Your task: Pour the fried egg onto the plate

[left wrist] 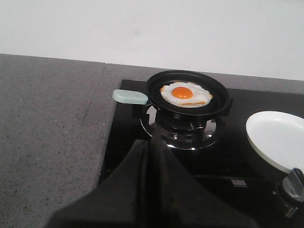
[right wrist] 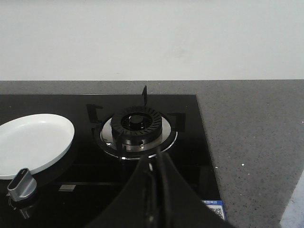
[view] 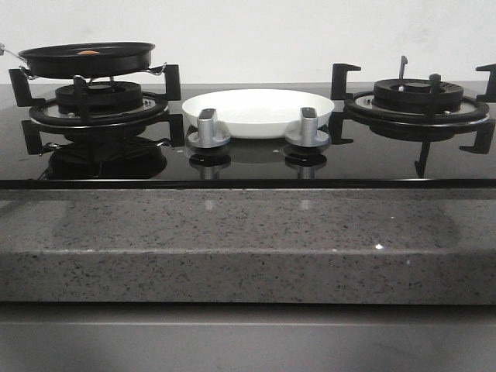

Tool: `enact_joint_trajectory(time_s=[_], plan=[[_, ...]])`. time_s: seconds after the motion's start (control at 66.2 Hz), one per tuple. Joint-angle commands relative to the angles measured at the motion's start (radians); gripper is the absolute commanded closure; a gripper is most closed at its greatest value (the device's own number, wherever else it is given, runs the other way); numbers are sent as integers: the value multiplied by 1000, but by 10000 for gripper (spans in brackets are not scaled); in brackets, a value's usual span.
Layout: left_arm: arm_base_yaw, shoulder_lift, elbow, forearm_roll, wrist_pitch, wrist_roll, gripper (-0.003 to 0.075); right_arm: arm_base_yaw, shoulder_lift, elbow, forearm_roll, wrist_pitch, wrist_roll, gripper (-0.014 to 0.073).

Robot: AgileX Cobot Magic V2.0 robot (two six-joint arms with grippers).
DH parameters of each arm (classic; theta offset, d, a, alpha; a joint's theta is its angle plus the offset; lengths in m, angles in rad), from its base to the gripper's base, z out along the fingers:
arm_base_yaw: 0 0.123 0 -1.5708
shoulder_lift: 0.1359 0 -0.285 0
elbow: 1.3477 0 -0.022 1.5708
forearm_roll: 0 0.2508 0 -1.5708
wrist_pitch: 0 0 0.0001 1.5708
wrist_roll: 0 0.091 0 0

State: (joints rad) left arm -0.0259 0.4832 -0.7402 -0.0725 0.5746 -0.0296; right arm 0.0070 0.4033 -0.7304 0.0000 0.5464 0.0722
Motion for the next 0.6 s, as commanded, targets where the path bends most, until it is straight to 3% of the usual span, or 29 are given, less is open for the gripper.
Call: enact_joint_trajectory(time_s=[0.0,0.121,0.211,0.287,0.377,0.483,0.589], plan=[[1,14,-34,-1,-73,-1,740,-7,16,-24,-8,-79,0,662],[1,14,-34,-8,-80,-1,739,-7,16,-24,-8,-79,0,655],[1,15,-34,-9,-92,-1,708,-7,16,-23,-8,-62,0,545],[1,15,-34,2,-93,-1,577,-7,16,-23,-18,-56,-1,359],[1,19,-34,45,-91,-1,345,-7,16,-23,-23,-56,-1,168],[1,19,-34,57,-86,-1,133,-7,16,-23,-23,-56,-1,117],[1,19,-34,37,-86,-1,123,-7,16,-23,-23,-56,-1,118]])
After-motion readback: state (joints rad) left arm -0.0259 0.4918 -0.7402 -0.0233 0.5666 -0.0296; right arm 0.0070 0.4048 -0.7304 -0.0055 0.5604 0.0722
